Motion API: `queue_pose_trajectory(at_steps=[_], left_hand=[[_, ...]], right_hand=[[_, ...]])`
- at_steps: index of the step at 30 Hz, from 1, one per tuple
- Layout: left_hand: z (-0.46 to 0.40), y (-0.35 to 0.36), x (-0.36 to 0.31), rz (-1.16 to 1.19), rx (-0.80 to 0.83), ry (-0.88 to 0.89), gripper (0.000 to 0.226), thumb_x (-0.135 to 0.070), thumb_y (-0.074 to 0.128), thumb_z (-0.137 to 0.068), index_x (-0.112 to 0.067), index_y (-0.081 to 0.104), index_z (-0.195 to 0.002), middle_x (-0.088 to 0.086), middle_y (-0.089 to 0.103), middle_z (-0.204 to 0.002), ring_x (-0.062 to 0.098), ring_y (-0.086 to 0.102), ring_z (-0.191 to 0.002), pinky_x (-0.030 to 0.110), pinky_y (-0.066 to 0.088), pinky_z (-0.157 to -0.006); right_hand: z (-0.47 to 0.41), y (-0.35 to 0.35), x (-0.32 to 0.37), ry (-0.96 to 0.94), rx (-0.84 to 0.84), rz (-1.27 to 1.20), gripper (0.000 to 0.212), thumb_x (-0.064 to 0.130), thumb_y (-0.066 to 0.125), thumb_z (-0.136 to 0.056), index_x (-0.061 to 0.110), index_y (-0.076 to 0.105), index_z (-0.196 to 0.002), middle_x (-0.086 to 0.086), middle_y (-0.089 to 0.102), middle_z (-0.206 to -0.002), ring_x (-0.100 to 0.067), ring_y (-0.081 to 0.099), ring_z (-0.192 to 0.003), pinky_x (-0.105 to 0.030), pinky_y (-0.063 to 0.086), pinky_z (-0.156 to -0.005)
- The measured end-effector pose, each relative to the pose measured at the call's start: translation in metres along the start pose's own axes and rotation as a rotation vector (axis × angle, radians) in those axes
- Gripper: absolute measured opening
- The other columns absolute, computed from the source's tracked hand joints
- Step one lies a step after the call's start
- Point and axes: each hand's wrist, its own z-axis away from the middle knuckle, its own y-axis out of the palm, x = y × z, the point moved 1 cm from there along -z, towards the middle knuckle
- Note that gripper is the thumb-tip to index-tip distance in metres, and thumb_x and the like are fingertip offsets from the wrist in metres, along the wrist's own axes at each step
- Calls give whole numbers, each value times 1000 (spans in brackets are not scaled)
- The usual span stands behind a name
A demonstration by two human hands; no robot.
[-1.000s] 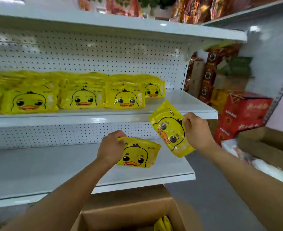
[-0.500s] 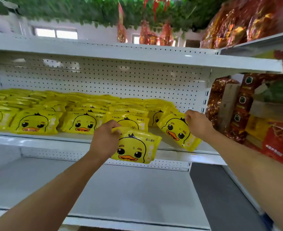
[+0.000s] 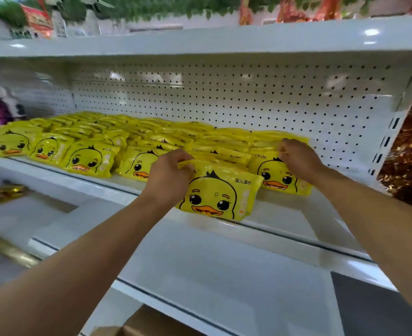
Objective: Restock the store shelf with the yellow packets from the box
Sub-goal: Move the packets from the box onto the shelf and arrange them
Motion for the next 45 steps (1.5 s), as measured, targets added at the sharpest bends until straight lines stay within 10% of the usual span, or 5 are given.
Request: queue_pose_trajectory(at_steps=[12,28,36,45], left_hand=[[-26,94,-48,31,133,55,25,-5,47,-91,-11,62,-110,4,59,-91,13,44,-53,13,34,-37],[-65,177,-44,-210,76,-49,35,4,46,-89,-8,56,-120,14,61,-118,29,58,-107,29,43,-69],[-59,177,-52,-680,39,465,48,13,53,-76,-7,46,-119,9,52,-119,26,48,-111,30,38,-69],[-33,130,-42,-759,102,533,47,-5,60,-80,-12,45,-124,7,53,-123,27,45,-117,37,39,-88]], right_hand=[[31,-34,-58,68,-91,-51,39,1,49,-87,10,46,-125,-17,40,-126,-33,52,-109,-47,46,-90],[75,-48,-97,112,12,50,45,24,59,-89,14,41,-129,-9,38,-132,-24,40,-123,-38,41,-98],[91,-60,-82,119,20,47,48,28,58,-90,16,39,-131,-6,35,-135,-22,38,-125,-38,40,-99],[131,-59,-29,94,-6,30,53,25,62,-86,12,40,-133,-10,41,-134,-25,35,-128,-33,33,-103]])
